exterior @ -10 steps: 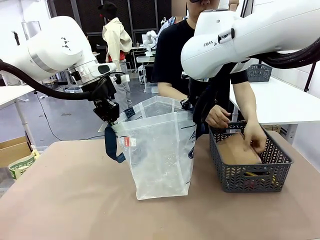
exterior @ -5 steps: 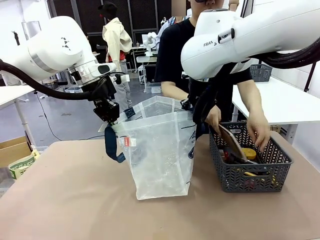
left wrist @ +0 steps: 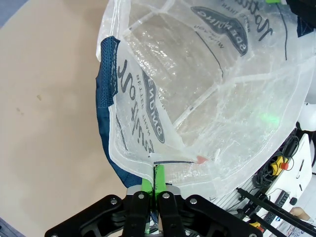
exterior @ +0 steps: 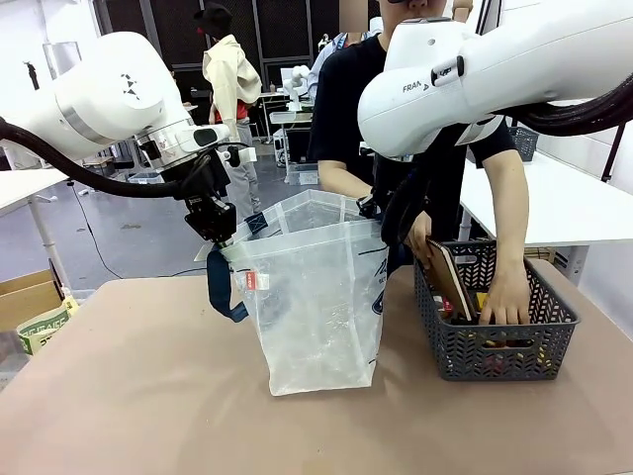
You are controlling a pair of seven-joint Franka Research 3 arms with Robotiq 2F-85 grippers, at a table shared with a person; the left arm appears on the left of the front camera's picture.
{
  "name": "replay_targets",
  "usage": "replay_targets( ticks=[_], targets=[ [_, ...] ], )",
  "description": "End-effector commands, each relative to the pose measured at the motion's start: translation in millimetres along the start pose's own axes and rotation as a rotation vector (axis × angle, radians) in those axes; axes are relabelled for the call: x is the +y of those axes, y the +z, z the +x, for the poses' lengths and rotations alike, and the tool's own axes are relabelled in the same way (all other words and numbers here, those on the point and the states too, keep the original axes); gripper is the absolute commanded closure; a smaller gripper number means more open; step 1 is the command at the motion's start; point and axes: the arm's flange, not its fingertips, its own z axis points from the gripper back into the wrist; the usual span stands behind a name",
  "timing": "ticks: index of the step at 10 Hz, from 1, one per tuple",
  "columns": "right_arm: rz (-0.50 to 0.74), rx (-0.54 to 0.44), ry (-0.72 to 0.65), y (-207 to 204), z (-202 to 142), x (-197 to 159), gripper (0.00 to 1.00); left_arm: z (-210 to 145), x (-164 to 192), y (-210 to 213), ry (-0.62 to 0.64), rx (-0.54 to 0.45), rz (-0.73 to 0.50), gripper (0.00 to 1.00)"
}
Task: Transfer purchased items from the store into the shopping bag.
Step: Move the Reusable shopping bag to the right side of the table.
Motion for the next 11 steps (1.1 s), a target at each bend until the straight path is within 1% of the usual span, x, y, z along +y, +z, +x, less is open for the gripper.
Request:
replay_targets(
  ticks=[1,11],
  targets=[
    [-0.003,0.001,-0.008,-1.7,-3.3,-1.1,1.0,-2.9,0.2,-1.3,0.002,-0.017,-0.003,1.0],
    [-0.003,0.001,-0.008,-1.7,-3.3,-1.1,1.0,-2.9,0.2,-1.3,0.002,-0.017,-0.003,1.0]
  ],
)
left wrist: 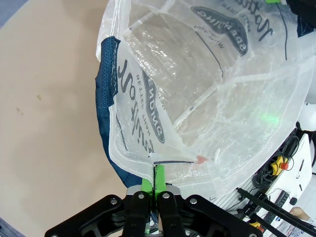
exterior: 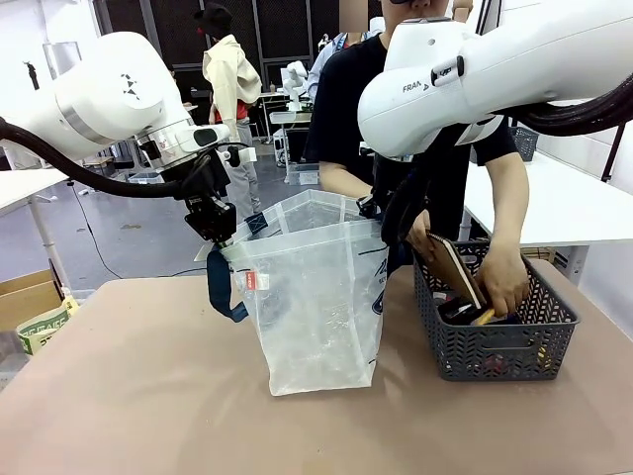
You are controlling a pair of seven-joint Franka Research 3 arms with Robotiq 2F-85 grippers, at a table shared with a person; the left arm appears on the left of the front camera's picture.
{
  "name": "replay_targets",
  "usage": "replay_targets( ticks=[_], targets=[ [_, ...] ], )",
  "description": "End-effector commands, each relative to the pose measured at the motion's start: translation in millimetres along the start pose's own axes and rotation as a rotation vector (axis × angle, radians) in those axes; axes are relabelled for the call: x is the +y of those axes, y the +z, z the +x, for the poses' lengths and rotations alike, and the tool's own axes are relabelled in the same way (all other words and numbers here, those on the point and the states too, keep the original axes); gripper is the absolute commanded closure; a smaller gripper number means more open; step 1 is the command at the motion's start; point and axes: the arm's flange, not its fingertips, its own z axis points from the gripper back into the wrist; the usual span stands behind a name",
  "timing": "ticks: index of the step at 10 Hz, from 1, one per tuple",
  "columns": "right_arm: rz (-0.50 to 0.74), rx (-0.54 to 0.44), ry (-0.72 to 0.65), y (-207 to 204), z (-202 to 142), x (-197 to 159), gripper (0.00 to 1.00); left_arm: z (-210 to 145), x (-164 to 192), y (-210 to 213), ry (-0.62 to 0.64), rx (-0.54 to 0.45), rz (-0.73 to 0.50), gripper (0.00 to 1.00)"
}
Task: Transfer purchased items from the store into the shopping bag.
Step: Move the Reusable shopping bag to the right side of the table.
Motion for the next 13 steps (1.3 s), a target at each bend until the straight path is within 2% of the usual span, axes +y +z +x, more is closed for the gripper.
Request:
replay_targets(
  ticks=[1,13],
  targets=[
    [-0.003,0.001,-0.008,-1.8,-3.3,-1.1,1.0,-2.9,0.2,-1.3,0.002,-0.017,-0.003,1.0],
    [-0.003,0.001,-0.008,-1.8,-3.3,-1.1,1.0,-2.9,0.2,-1.3,0.002,-0.017,-0.003,1.0]
  ],
)
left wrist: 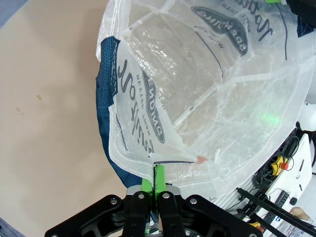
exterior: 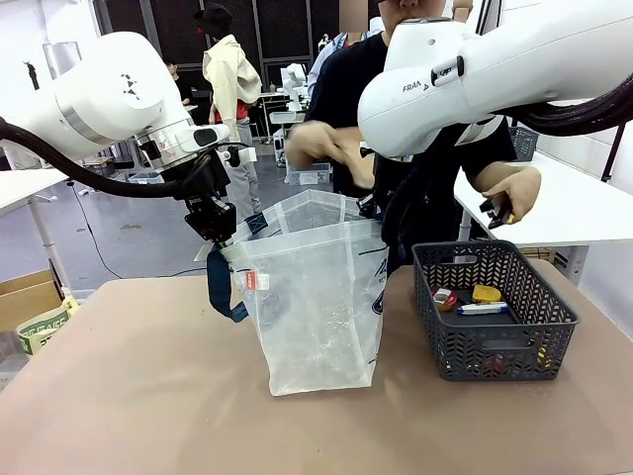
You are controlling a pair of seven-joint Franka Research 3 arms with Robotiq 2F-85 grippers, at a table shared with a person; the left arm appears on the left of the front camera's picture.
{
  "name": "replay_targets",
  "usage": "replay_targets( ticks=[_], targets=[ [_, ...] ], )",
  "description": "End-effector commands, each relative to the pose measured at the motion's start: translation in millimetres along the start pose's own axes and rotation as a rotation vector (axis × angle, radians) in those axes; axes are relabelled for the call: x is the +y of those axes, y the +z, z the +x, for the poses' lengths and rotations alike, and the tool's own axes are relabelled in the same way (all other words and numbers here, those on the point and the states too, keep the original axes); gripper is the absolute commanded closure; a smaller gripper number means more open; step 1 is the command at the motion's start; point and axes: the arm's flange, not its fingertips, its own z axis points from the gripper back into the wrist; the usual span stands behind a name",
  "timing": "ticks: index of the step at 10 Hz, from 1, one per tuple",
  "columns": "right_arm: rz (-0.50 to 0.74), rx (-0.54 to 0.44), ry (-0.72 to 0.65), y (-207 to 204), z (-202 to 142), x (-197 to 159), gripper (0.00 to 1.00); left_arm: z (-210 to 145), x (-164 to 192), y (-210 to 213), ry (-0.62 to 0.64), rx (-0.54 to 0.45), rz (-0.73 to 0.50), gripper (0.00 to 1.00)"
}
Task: Transfer purchased items from the store into the shopping bag.
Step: Move the Reusable shopping bag to the right side of the table.
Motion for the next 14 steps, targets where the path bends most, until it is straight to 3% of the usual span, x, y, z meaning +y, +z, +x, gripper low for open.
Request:
replay_targets(
  ticks=[1,14],
  targets=[
    [-0.003,0.001,-0.008,-1.8,-3.3,-1.1,1.0,-2.9,0.2,-1.3,0.002,-0.017,-0.003,1.0],
    [-0.003,0.001,-0.008,-1.8,-3.3,-1.1,1.0,-2.9,0.2,-1.3,0.002,-0.017,-0.003,1.0]
  ],
)
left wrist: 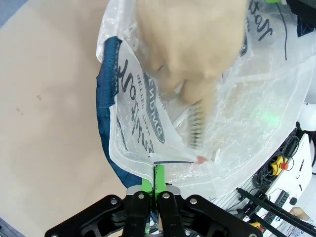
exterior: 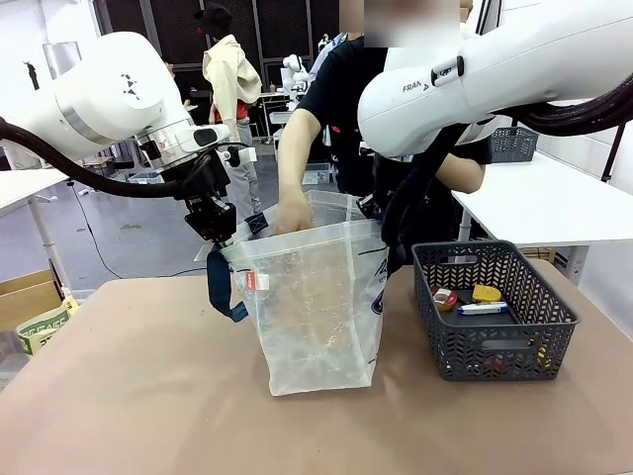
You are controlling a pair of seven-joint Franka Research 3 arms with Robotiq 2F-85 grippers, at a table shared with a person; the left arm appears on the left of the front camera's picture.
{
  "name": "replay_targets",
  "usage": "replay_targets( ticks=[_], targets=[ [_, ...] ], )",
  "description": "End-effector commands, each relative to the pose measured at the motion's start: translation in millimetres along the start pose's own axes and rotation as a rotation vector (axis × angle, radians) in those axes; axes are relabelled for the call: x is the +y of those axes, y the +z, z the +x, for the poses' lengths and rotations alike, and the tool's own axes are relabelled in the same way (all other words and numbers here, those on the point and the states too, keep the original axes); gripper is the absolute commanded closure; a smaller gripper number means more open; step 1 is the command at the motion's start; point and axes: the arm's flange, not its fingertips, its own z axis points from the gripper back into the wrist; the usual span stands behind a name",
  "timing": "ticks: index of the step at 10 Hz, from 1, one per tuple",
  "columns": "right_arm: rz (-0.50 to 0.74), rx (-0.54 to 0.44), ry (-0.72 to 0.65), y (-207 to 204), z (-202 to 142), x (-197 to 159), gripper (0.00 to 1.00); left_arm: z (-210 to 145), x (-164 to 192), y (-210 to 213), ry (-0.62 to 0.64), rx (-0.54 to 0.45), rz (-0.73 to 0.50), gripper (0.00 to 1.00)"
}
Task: Transfer purchased items from the store into the shopping bag.
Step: Move the Reusable shopping bag to the right side of the table.
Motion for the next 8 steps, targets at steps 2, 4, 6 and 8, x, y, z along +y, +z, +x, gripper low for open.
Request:
replay_targets(
  ticks=[2,4,6,8],
  targets=[
    [-0.003,0.001,-0.008,-1.7,-3.3,-1.1,1.0,-2.9,0.2,-1.3,0.002,-0.017,-0.003,1.0],
    [-0.003,0.001,-0.008,-1.7,-3.3,-1.1,1.0,-2.9,0.2,-1.3,0.002,-0.017,-0.003,1.0],
    [-0.003,0.001,-0.008,-1.7,-3.3,-1.1,1.0,-2.9,0.2,-1.3,0.002,-0.017,-0.003,1.0],
    [-0.003,0.001,-0.008,-1.7,-3.3,-1.1,1.0,-2.9,0.2,-1.3,0.002,-0.017,-0.003,1.0]
  ],
)
